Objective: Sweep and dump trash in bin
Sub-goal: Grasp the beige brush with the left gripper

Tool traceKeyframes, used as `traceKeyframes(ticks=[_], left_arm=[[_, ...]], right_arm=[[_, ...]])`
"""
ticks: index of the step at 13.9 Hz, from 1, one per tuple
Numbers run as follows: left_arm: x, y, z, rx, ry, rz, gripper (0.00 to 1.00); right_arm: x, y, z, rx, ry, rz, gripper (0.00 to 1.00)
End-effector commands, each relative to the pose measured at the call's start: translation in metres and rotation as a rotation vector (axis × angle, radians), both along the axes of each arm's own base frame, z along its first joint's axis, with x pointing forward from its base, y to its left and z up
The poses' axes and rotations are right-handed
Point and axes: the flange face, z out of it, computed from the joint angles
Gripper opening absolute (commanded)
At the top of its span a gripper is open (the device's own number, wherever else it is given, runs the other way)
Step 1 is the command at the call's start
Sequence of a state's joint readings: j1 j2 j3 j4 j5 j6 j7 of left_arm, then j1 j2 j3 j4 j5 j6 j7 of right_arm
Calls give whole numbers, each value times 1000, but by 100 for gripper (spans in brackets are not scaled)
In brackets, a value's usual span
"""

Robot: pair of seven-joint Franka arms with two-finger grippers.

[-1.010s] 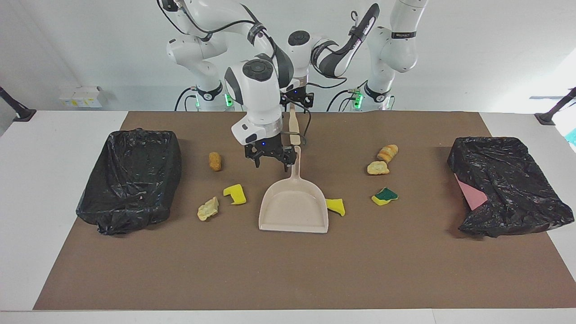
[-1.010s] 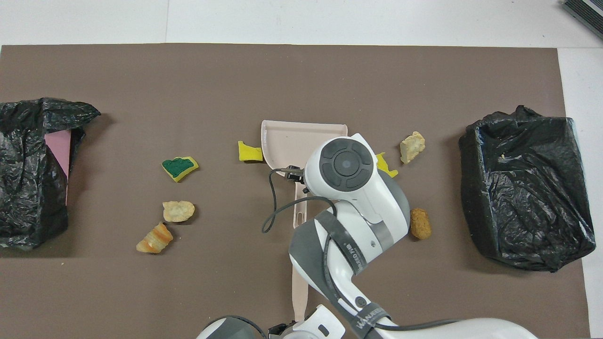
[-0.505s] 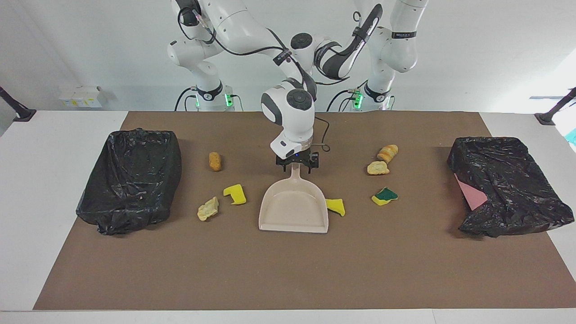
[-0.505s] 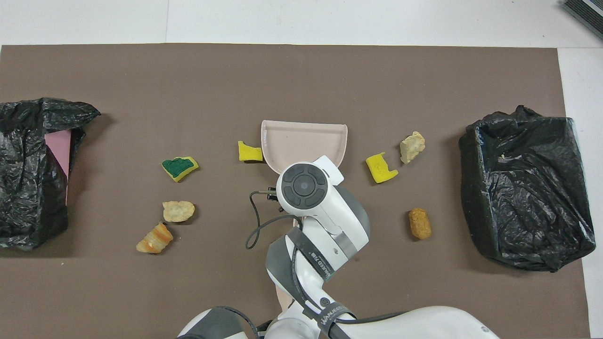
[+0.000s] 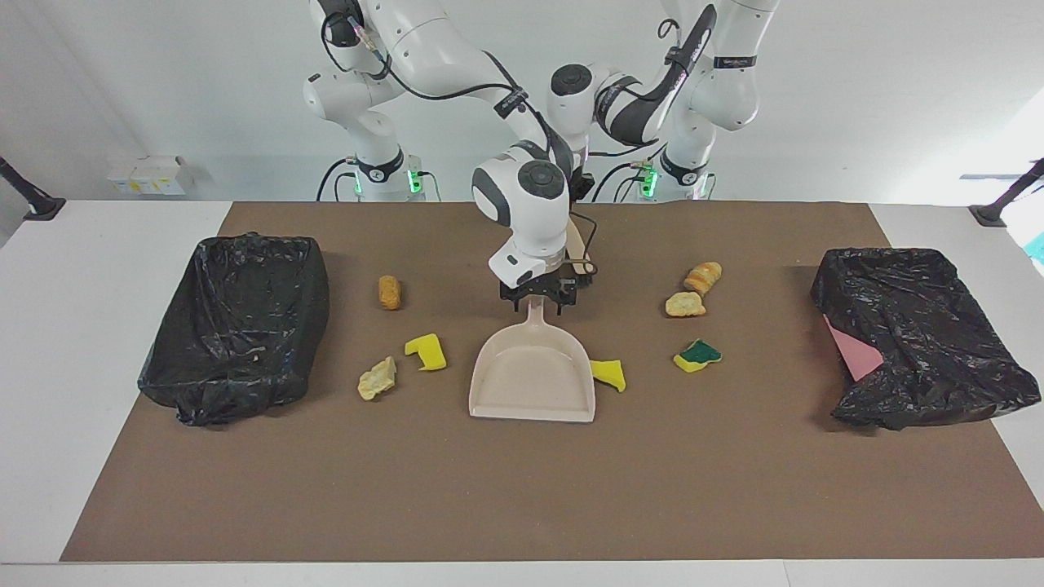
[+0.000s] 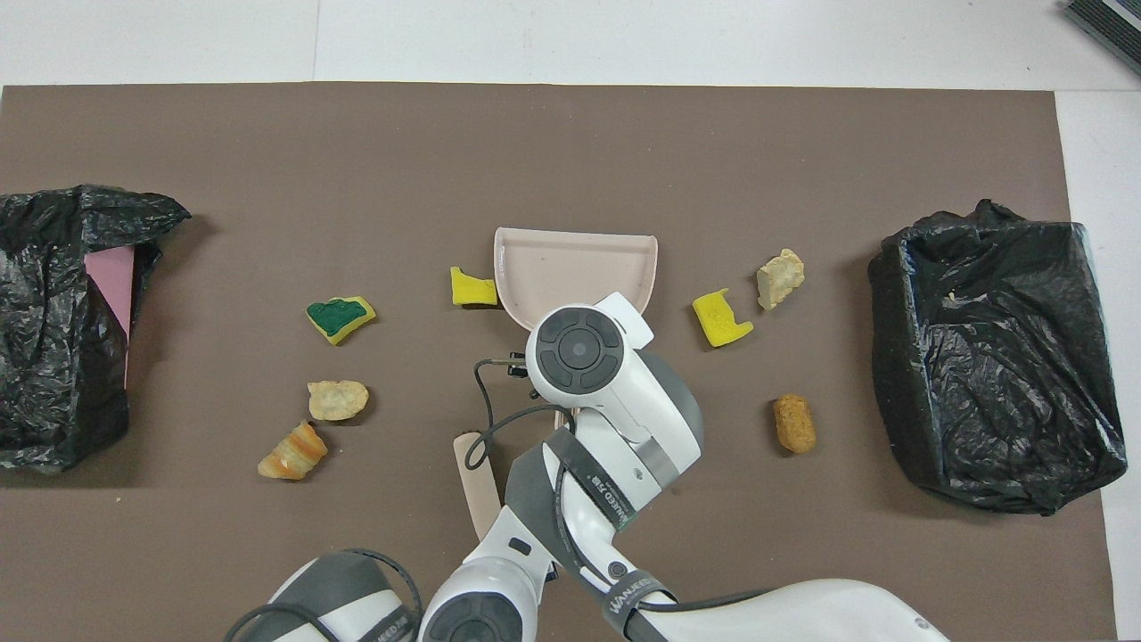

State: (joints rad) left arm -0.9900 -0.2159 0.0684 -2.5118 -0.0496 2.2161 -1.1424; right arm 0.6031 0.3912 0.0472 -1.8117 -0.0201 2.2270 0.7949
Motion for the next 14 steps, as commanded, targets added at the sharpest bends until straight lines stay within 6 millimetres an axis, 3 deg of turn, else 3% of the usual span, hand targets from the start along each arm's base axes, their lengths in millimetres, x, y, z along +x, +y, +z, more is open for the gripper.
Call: traceKeyframes(ticks=[1, 6, 10, 12, 14], left_arm=[[26, 38, 6, 24, -13, 76, 0], [56, 99, 38, 56, 19, 224, 0], [74, 147, 68, 85, 38, 270, 0], [76, 165, 70, 123, 49, 288, 0], [77, 187, 68, 160, 87, 332, 0]], right_arm=[[2, -6, 6, 9, -9, -8, 64], [7, -12, 13, 11, -17, -22, 64], [8, -12, 17, 14, -23, -19, 46], [8, -12, 19, 14, -23, -19, 29], [10, -13, 20, 16, -27, -14, 1]])
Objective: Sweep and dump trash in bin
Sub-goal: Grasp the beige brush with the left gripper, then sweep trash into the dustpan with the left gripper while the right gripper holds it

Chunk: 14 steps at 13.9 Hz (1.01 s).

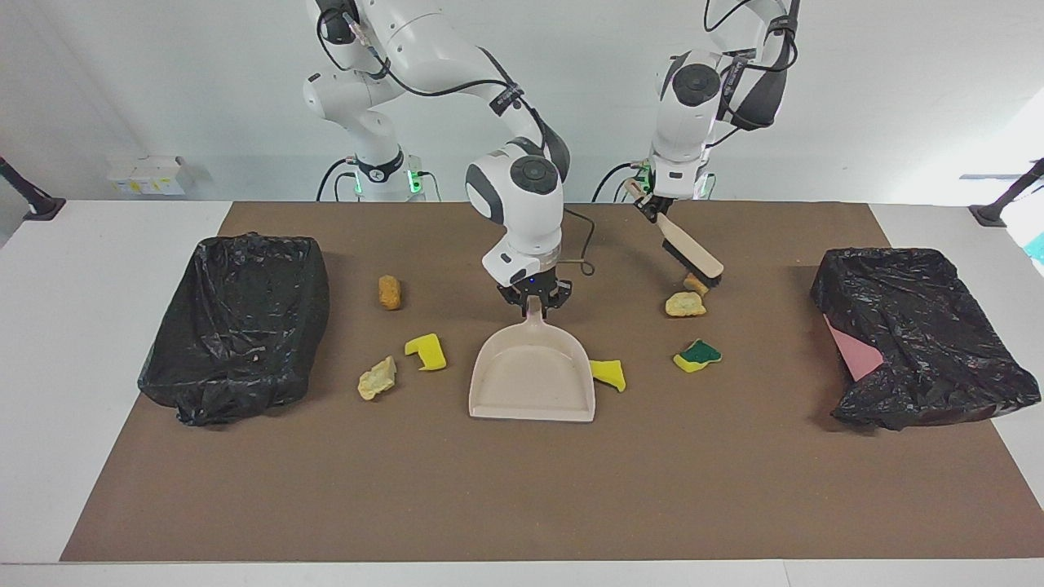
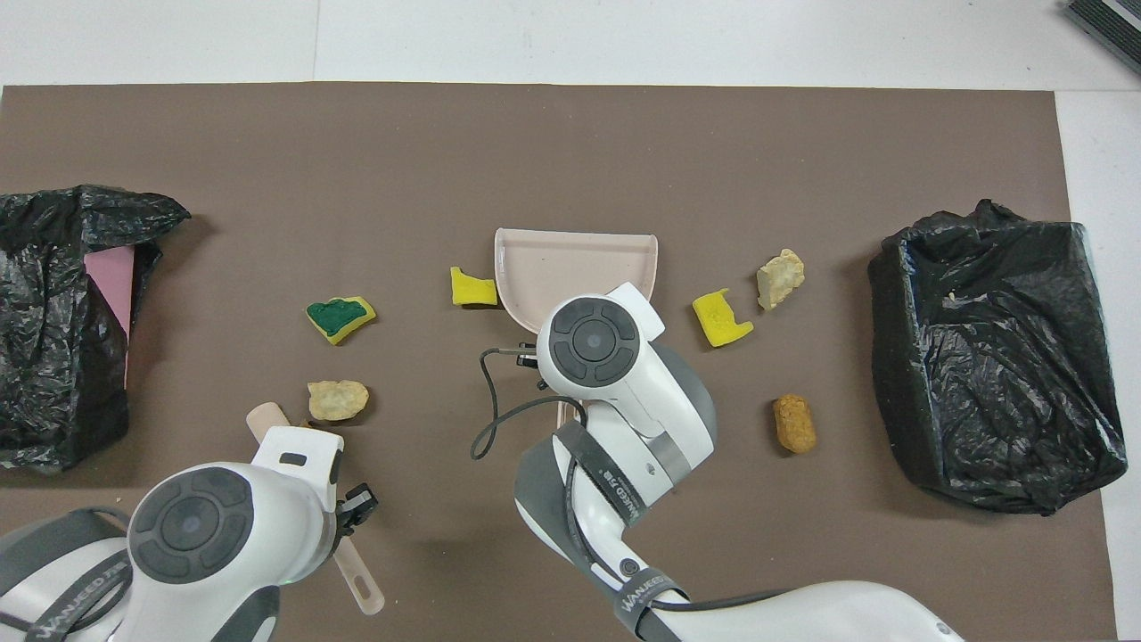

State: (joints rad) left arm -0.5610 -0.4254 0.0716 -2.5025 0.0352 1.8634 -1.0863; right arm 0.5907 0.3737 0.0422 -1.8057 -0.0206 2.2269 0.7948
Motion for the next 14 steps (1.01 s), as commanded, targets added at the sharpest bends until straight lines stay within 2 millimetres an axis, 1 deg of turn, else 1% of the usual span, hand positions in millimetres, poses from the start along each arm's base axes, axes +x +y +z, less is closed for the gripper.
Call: traceKeyframes(ticks=[1, 2, 3, 4, 5, 6, 7, 8, 9, 11, 12, 13, 14], left_arm=[[-4, 32, 3, 51, 37, 38, 0], [-4, 51, -1, 51, 50, 73, 0], [-7, 58, -3, 48, 57, 70, 0], [-8, 62, -7, 50, 75, 61, 0], [-10, 69, -15, 43, 93, 32, 0], [-8, 76, -22, 32, 100, 10, 0], [0, 87, -29, 8, 100, -27, 0], [7, 93, -40, -2, 111, -52, 0], [11, 91, -46, -6, 108, -66, 0], [25, 79, -51, -20, 61, -92, 0], [34, 67, -56, -26, 49, -110, 0], [49, 53, -58, -26, 47, -129, 0], [63, 42, -55, -30, 39, -145, 0]], right_arm=[[4, -8, 7, 3, -9, 14, 0], [6, -11, 11, 5, -15, 42, 0], [10, -17, 14, 4, -18, 75, 0], [14, -22, 22, 7, -30, 121, 0], [22, -33, 27, 8, -37, 154, 0], [33, -52, 39, 10, -51, 152, 0], [44, -76, 44, 4, -47, 150, 0], [50, -90, 49, -2, -50, 209, 0], [52, -93, 51, -12, -46, 293, 0], [57, -107, 49, -26, -37, 440, 0], [62, -120, 47, -35, -29, 551, 0], [67, -133, 44, -40, -16, 692, 0], [70, -144, 42, -47, -6, 815, 0]])
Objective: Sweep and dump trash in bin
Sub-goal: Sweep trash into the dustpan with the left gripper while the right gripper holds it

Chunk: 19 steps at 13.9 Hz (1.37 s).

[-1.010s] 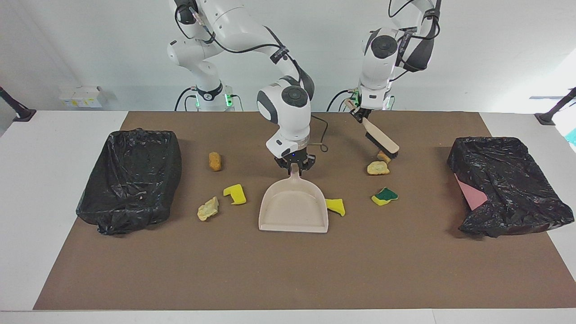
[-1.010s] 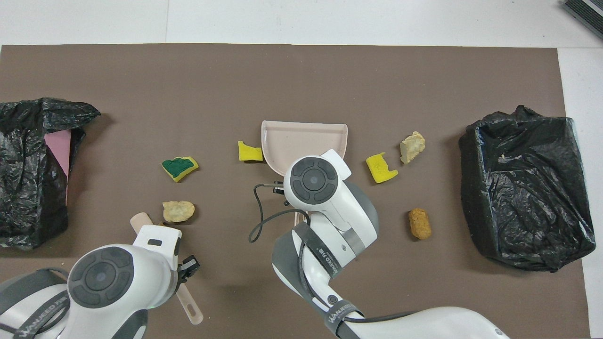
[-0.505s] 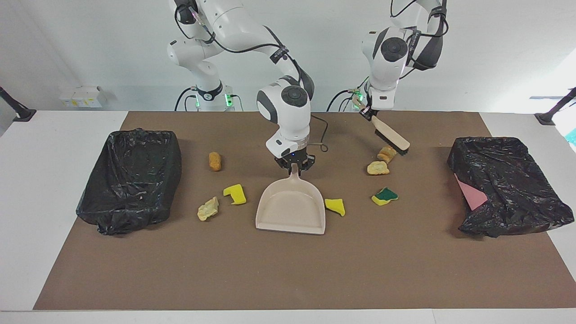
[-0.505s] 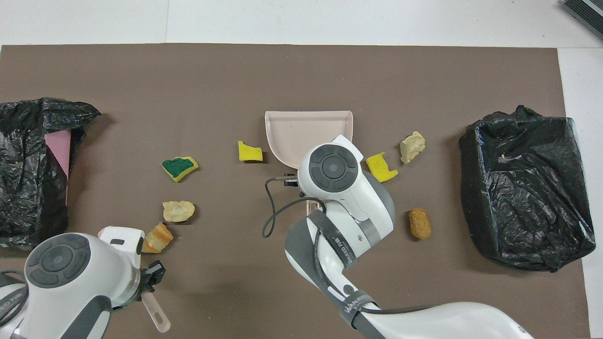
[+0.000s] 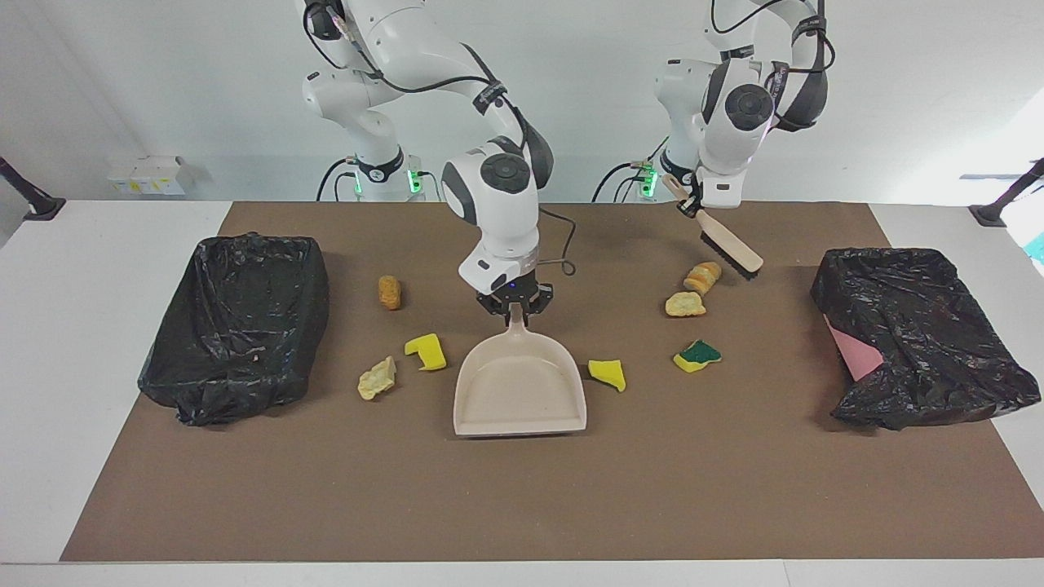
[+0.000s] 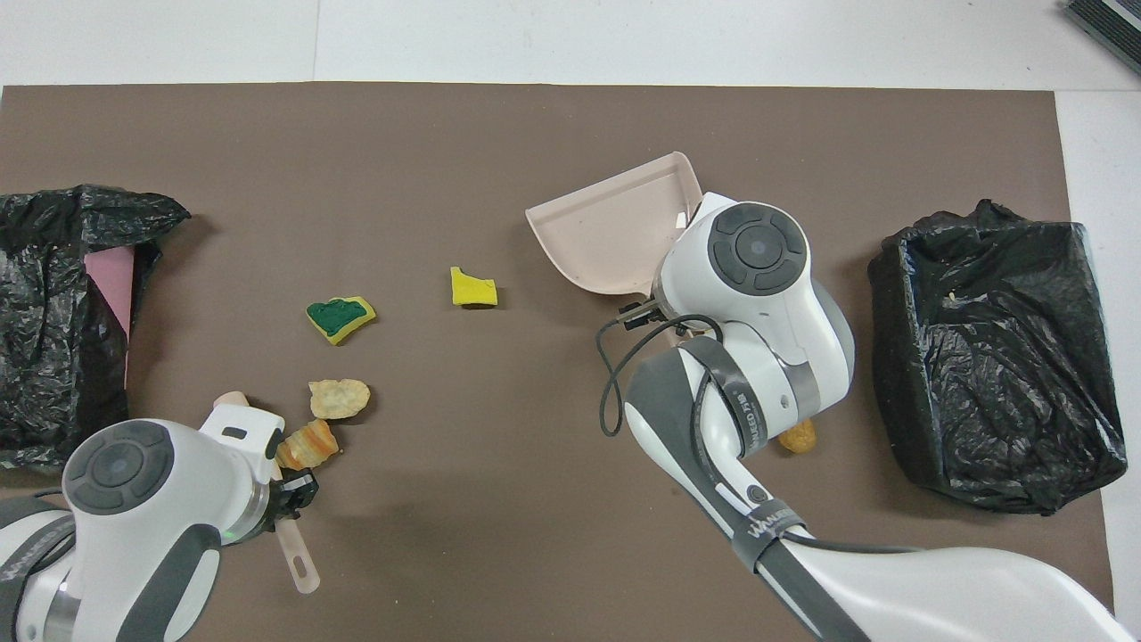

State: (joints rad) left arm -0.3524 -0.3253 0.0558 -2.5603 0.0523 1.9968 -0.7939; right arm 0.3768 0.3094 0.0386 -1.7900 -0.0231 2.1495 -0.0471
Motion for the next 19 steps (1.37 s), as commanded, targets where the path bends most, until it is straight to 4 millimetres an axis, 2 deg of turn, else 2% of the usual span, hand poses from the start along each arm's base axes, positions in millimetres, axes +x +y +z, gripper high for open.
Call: traceKeyframes(ticks=[1, 4, 8, 10, 14, 17, 19], left_arm=[[38, -35, 1, -6, -7, -77, 0], [57, -57, 8, -28, -21, -197, 0], [71, -55, 12, -64, -37, -306, 0], [75, -47, 12, -93, -38, -265, 0], [99, 2, 10, -125, -53, -326, 0], [94, -8, 7, -121, -44, -315, 0], [84, -38, 0, -142, -34, -310, 0]], right_arm=[[8, -24, 3, -23, 22, 309, 0], [25, -34, 1, -98, 48, 587, 0], [33, -42, -17, -178, 93, 875, 0], [34, -38, -28, -177, 117, 1023, 0], [30, -21, -28, -195, 103, 1177, 0], [21, -2, -30, -196, 105, 1213, 0], [22, -3, -31, -195, 105, 1212, 0]])
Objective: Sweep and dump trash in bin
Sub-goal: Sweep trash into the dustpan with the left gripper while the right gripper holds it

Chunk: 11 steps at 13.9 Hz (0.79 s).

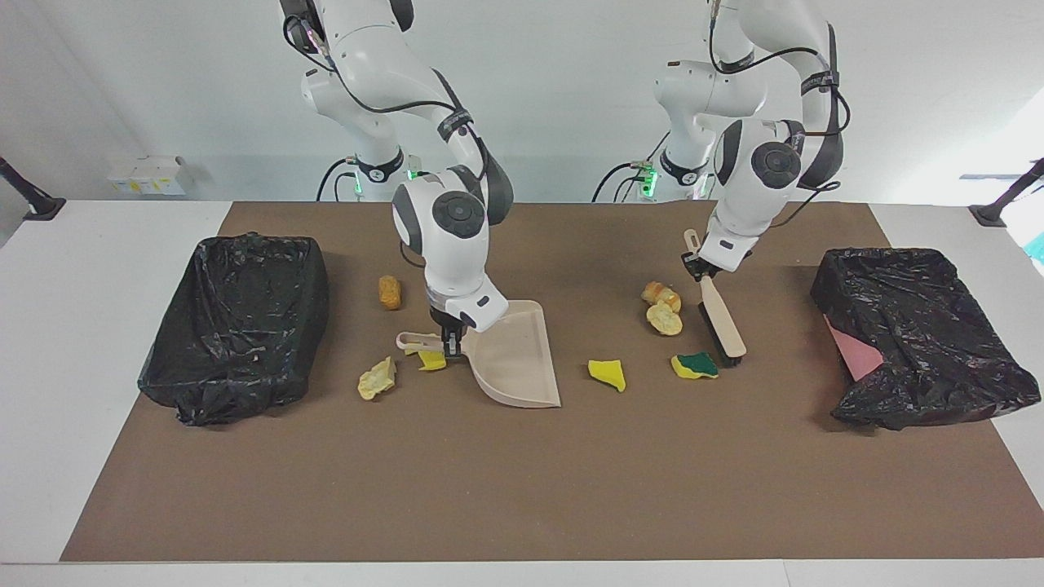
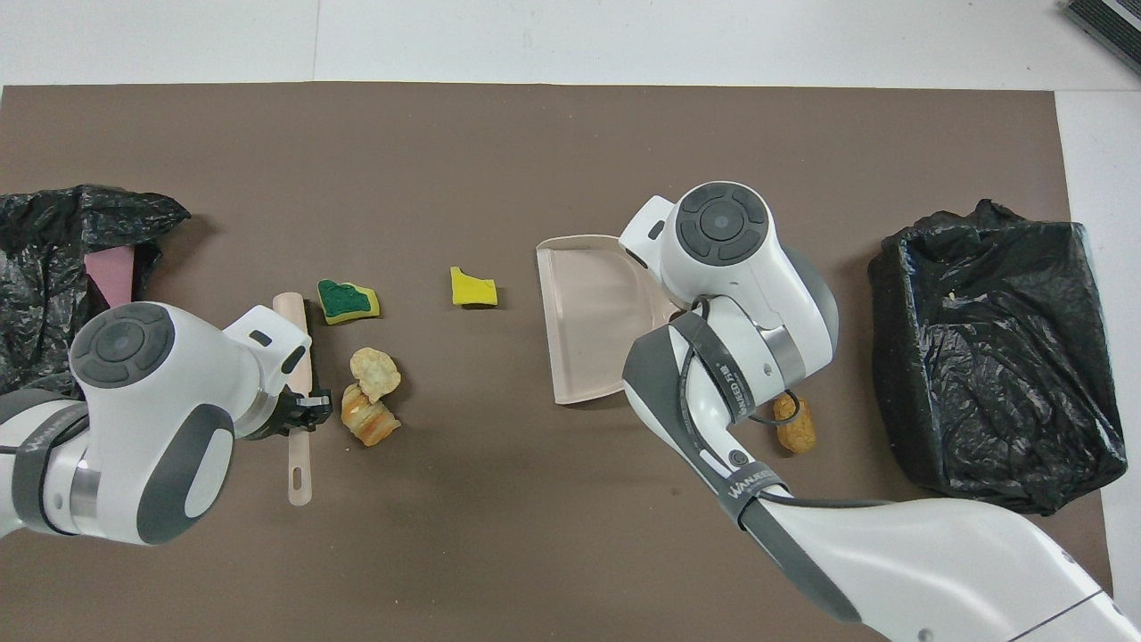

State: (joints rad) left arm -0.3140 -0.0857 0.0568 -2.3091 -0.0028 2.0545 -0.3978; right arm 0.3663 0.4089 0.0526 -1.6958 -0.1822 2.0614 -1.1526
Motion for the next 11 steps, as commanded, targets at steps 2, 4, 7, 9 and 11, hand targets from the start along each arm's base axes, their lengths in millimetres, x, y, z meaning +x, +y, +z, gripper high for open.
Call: traceKeyframes(ticks=[2, 4, 7, 9, 11], left_arm=[[-9, -50, -8, -48, -2, -14, 0], [-14, -78, -12, -96, 7, -18, 0], [-17, -117, -21, -158, 0, 22, 0], [-13, -157, -7, -208, -4, 32, 0], [-14, -182, -11, -221, -13, 2, 0]], right_arm=[[3, -2, -3, -12, 0, 29, 0], [4, -4, -4, -6, -4, 29, 0], [3, -4, -4, -4, -3, 27, 0], [4, -5, -4, -3, -3, 21, 0], [5, -7, -4, -3, -2, 21, 0]])
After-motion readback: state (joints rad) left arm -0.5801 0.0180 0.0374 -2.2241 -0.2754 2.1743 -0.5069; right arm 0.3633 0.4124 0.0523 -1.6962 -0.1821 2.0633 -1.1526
